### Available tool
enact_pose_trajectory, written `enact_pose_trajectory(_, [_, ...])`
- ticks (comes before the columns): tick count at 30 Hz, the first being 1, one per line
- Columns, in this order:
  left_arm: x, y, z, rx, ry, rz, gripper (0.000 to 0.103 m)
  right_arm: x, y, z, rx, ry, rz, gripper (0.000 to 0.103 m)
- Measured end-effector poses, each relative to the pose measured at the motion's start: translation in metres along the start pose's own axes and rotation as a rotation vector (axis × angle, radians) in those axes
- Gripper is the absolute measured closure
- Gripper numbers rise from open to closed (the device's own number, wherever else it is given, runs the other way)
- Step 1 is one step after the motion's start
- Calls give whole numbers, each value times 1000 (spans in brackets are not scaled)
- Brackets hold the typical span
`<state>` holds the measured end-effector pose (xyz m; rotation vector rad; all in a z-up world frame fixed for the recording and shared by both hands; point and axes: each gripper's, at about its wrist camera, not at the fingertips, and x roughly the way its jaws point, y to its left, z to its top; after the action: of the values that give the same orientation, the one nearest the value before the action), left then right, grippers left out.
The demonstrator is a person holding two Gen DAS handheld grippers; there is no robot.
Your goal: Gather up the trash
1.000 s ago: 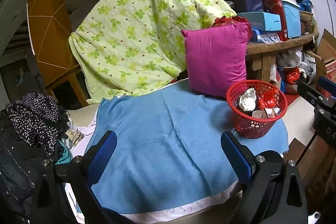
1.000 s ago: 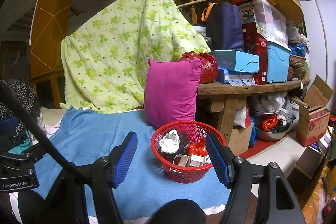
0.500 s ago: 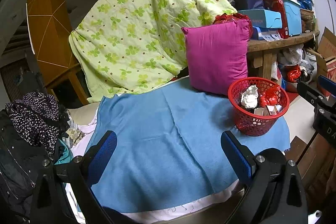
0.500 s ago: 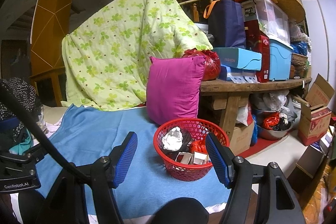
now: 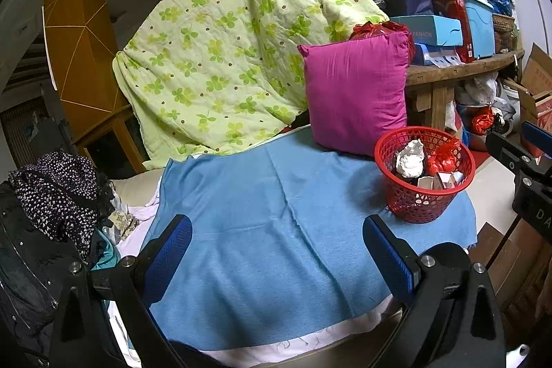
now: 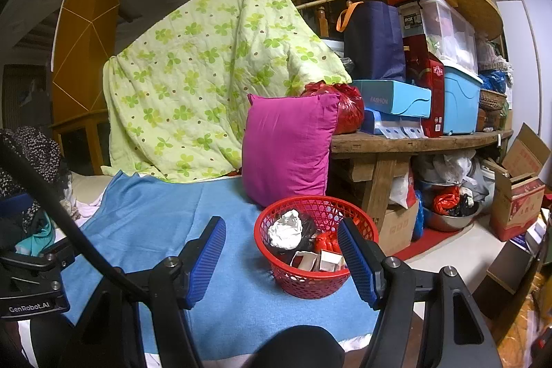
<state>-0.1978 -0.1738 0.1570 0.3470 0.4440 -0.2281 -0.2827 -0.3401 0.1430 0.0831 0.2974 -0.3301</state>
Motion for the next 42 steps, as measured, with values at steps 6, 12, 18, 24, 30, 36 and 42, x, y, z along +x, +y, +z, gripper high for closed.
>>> enact_pose_trajectory(6, [0, 1, -1, 1, -1, 3, 4, 1, 5, 1, -3, 6, 3, 32])
enact_pose_trajectory(12, [5, 5, -3, 1, 8, -3, 4, 5, 9, -1, -11, 11, 5, 32])
enact_pose_trajectory(18, [10, 4, -4, 8, 6, -7, 4, 10, 9, 1, -6, 8, -4, 32])
enact_pose_trajectory(24, [23, 5, -3, 13, 18, -21, 4, 19, 8, 2, -3, 15, -26, 32])
enact_pose_trajectory(30, [32, 4, -2, 12, 25, -28, 4, 26, 9, -1, -2, 30, -37, 32])
enact_pose_trajectory(36, [40, 7, -3, 12, 36, -31, 4, 34, 12, -2, 2, 39, -38, 32])
enact_pose_trajectory(42, [47, 10, -1, 6, 40, -34, 4, 41, 17, -2, -4, 46, -41, 32])
